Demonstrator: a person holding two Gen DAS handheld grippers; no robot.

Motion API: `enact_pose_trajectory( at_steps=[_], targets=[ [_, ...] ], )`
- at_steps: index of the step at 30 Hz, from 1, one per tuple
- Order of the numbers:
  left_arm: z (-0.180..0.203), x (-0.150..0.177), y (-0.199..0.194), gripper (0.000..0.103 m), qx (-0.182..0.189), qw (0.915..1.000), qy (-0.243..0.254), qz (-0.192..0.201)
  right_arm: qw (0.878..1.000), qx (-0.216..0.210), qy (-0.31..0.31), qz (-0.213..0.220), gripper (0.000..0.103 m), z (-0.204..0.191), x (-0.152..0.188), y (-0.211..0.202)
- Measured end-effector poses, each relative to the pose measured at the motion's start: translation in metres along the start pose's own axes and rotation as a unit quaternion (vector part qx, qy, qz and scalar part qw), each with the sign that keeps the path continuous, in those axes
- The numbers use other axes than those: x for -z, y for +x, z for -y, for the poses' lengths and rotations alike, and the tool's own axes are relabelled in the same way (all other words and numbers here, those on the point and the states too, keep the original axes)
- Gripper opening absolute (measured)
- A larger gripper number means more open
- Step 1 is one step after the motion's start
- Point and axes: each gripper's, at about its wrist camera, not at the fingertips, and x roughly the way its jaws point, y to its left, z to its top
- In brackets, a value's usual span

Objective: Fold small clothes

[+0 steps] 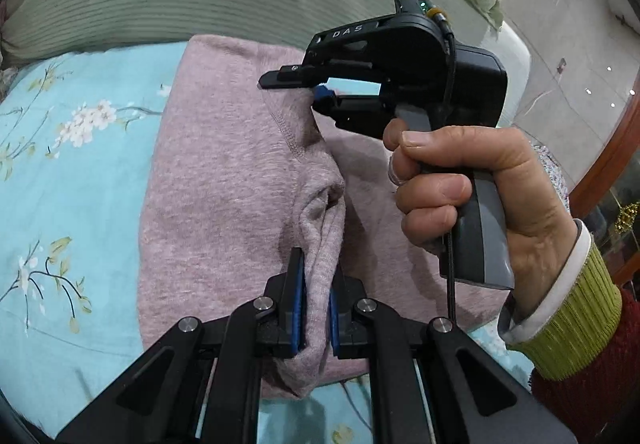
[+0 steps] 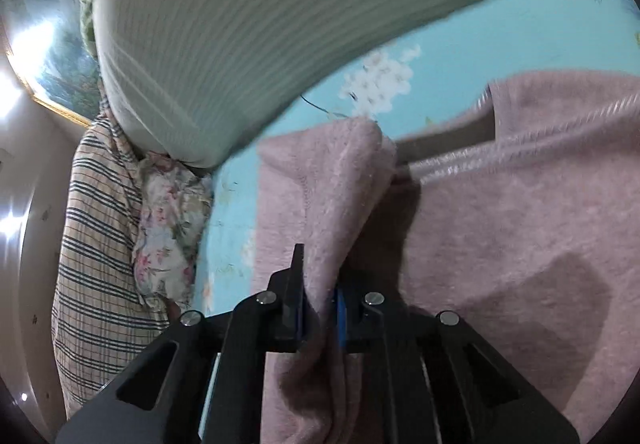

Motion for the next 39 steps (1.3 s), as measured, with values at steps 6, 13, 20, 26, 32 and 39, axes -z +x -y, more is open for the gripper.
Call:
enact_pose_trajectory(
  at_steps=[6, 13, 20, 26, 32, 39],
  targets=[
    [0.036, -0.012, -0.013, 0.009, 0.054, 0.9983, 0.02, 0.008, 0.997, 0.023, -0.039, 0.056, 0.013, -0.01, -0.006, -0.079],
    [0.092, -0.006, 0.024, 0.009, 0.095, 0.994, 0.044, -0.032, 0.993, 0.096, -0.009, 0.065, 0.013, 0.05, 0.003, -0.135],
    [0.11, 0.002, 0.05, 0.009, 0.1, 0.9912, 0.06, -0.062, 0.99, 0.123, 0.013, 0.062, 0.013, 0.089, 0.011, -0.15],
    [0.111, 0.0, 0.064, 0.01, 0.094, 0.9905, 0.063, -0.079, 0.989, 0.136, 0.015, 0.061, 0.014, 0.1, 0.012, -0.142],
    [0.098, -0.005, 0.067, 0.018, 0.109, 0.9885, 0.048, -0.093, 0.986, 0.14, 0.025, 0.082, 0.017, 0.1, 0.021, -0.151],
    [0.05, -0.012, 0.016, 0.08, 0.118, 0.9896, 0.037, -0.074, 0.981, 0.144, 0.034, 0.125, 0.054, 0.086, 0.042, -0.185]
  ],
)
